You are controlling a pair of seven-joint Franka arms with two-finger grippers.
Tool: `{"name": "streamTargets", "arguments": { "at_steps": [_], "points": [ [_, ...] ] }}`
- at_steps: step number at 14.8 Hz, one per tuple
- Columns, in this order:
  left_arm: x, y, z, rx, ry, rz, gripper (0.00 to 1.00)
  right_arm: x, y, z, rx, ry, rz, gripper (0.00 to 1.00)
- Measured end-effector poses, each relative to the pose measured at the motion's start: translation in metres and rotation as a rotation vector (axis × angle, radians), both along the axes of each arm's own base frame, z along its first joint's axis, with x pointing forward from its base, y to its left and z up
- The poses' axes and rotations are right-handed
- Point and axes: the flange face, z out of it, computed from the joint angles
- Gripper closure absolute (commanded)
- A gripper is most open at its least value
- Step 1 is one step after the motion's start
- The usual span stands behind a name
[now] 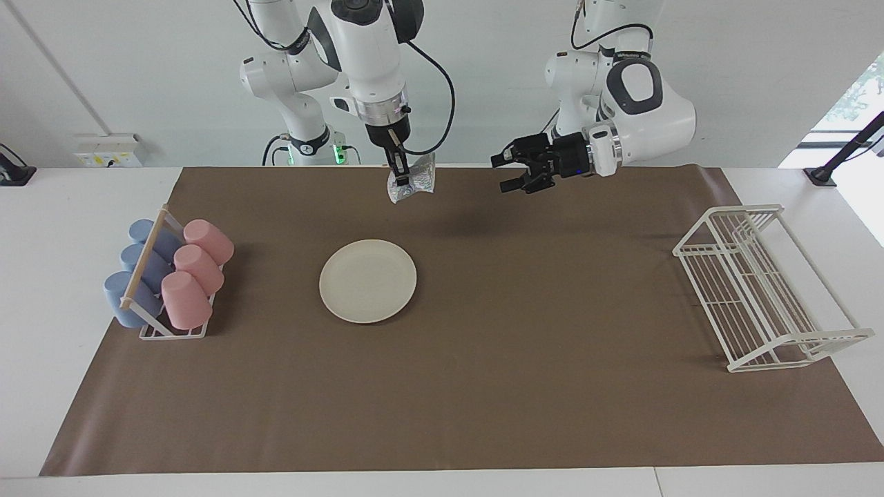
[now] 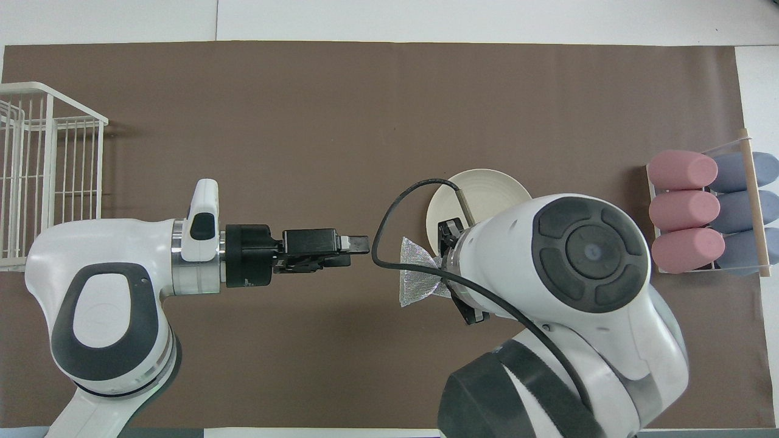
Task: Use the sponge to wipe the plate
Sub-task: 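Bring the clear piece toward the left gripper and grasp it with the left gripper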
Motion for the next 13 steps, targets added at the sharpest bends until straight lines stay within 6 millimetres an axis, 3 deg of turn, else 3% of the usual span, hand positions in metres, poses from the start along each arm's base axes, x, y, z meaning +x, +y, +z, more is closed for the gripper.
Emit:
{"name": "streamTargets", "arguments": {
  "at_steps": [3, 7, 8, 9, 10, 11, 13],
  "points": [
    [-0.015, -0.025, -0.002, 0.014, -0.011, -0.027, 0.0, -0.004, 0.006, 0.0, 0.0, 0.0, 0.011, 1.0],
    [-0.022, -0.034, -0.003, 0.014, -0.014, -0.049, 0.02, -0.005, 0.007, 0.0, -0.001, 0.001, 0.013, 1.0],
    [-0.023, -0.036, -0.003, 0.014, -0.014, -0.053, 0.11, -0.005, 0.007, 0.0, -0.001, 0.001, 0.013, 1.0],
    [-0.024, -0.037, -0.003, 0.014, -0.014, -0.056, 0.32, -0.005, 0.007, 0.0, -0.001, 0.001, 0.013, 1.0],
    [-0.024, -0.037, -0.003, 0.014, -0.014, -0.056, 0.78, -0.005, 0.007, 0.0, 0.0, 0.001, 0.013, 1.0],
    [-0.024, -0.037, -0.003, 0.014, -0.014, -0.056, 1.0, -0.005, 0.007, 0.0, 0.0, 0.001, 0.013, 1.0],
    [-0.024, -0.037, -0.003, 0.014, -0.013, -0.055, 1.0, -0.005, 0.007, 0.0, 0.0, 0.001, 0.013, 1.0]
  ]
}}
